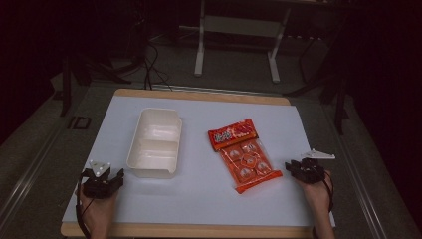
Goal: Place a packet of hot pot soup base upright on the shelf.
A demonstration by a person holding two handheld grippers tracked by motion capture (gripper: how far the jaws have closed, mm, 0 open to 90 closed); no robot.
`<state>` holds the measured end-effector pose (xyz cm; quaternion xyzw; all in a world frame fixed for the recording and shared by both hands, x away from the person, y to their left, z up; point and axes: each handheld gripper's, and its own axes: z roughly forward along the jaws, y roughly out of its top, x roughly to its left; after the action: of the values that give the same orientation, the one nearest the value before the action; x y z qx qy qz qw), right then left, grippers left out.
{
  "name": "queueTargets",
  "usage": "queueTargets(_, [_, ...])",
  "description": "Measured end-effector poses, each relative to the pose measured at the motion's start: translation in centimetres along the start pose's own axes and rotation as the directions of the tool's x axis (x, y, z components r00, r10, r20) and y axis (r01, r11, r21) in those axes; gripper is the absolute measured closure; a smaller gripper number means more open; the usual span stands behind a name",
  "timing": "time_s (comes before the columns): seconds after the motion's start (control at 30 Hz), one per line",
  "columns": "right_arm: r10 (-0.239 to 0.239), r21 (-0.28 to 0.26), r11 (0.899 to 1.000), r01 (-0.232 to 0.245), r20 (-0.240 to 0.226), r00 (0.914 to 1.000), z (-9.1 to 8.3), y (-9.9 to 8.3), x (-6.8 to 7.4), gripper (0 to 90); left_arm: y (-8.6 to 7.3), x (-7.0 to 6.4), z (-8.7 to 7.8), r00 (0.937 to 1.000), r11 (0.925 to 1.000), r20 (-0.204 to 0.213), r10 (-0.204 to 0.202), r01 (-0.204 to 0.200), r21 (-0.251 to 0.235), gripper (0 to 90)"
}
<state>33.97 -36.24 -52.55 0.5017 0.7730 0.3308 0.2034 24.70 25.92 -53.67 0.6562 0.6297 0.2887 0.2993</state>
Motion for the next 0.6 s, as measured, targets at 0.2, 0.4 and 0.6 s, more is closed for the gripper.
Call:
queueTargets(0.2, [-0.041, -0.005, 0.999, 0.041, -0.045, 0.9981, 0.1, 0.3, 0.9, 71.9, 0.0, 0.3, -0.1, 0.9999, 0.9999, 0.008, -0.013, 0.013, 0.005, 53.6])
queueTargets(0.4, [-0.087, 0.001, 0.996, 0.087, -0.098, 0.9914, 0.4, 0.4, 2.0, 86.9, 0.0, 0.4, -0.1, 0.9998, 0.9999, 0.012, -0.013, 0.013, 0.001, 54.8])
queueTargets(0.6, [-0.105, 0.002, 0.994, 0.106, -0.131, 0.9858, 0.3, 0.7, 2.6, 90.0, 0.0, 0.3, -0.1, 0.9999, 0.9999, 0.01, -0.012, 0.012, -0.003, 54.1])
